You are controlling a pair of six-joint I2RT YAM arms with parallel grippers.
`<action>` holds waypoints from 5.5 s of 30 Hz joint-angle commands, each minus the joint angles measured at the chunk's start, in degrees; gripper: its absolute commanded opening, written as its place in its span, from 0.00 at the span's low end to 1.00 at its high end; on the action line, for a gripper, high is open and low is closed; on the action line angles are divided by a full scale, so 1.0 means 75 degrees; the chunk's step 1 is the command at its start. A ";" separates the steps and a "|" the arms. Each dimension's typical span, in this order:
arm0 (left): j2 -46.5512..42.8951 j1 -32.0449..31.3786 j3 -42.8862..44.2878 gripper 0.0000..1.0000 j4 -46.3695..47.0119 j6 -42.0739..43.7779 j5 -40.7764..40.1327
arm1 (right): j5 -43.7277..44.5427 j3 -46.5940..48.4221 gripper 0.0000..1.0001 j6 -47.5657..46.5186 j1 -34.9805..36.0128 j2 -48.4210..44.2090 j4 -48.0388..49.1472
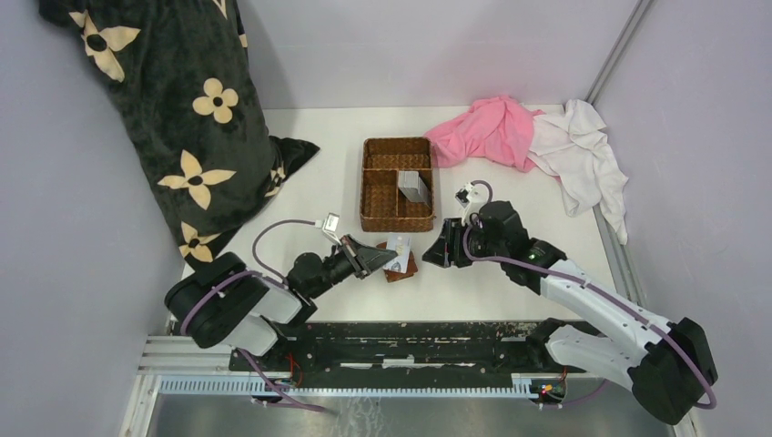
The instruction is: Put the credit cards into the card holder
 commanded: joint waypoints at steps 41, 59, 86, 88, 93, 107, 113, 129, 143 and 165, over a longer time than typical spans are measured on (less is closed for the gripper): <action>0.2238 -0.0939 0.0446 0.03 0.3037 -0.2151 -0.1644 | -0.0310 -0.1670 0.40 0.1889 -0.0053 0.1734 0.5522; 0.2805 -0.0984 0.0428 0.36 0.3036 -0.2283 -0.1432 | -0.1488 -0.1602 0.01 0.3390 -0.0114 0.3423 0.8646; 0.3396 -0.0749 -0.0567 0.45 0.3037 -0.2009 -0.2955 | 0.1679 0.1549 0.01 -0.0369 0.0946 0.3663 0.1521; 0.3475 -0.0739 -0.0551 0.44 0.3036 -0.2013 -0.2966 | 0.1855 0.1765 0.01 -0.0502 0.1051 0.3886 0.1283; 0.3657 -0.0696 -0.0640 0.43 0.3036 -0.2034 -0.3028 | 0.2579 0.2404 0.01 -0.0928 0.1312 0.4420 0.0549; 0.4225 -0.0532 -0.0544 0.42 0.3025 -0.2235 -0.2844 | 0.3681 0.3019 0.01 -0.1502 0.1451 0.4413 -0.0580; 0.4341 -0.0517 -0.0529 0.42 0.3014 -0.2270 -0.2803 | 0.3854 0.2954 0.01 -0.1572 0.1439 0.4300 -0.0621; 0.4467 -0.0466 -0.0539 0.42 0.3030 -0.2293 -0.2765 | 0.3615 0.2550 0.01 -0.1443 0.1056 0.4130 -0.0267; 0.4668 -0.0459 -0.0477 0.41 0.3026 -0.2275 -0.2658 | 0.1565 0.1545 0.01 -0.0497 -0.0013 0.4289 0.1316; 0.5041 -0.0317 -0.0516 0.40 0.3026 -0.2198 -0.2509 | 0.0260 0.0773 0.01 0.0422 -0.0671 0.3802 0.2567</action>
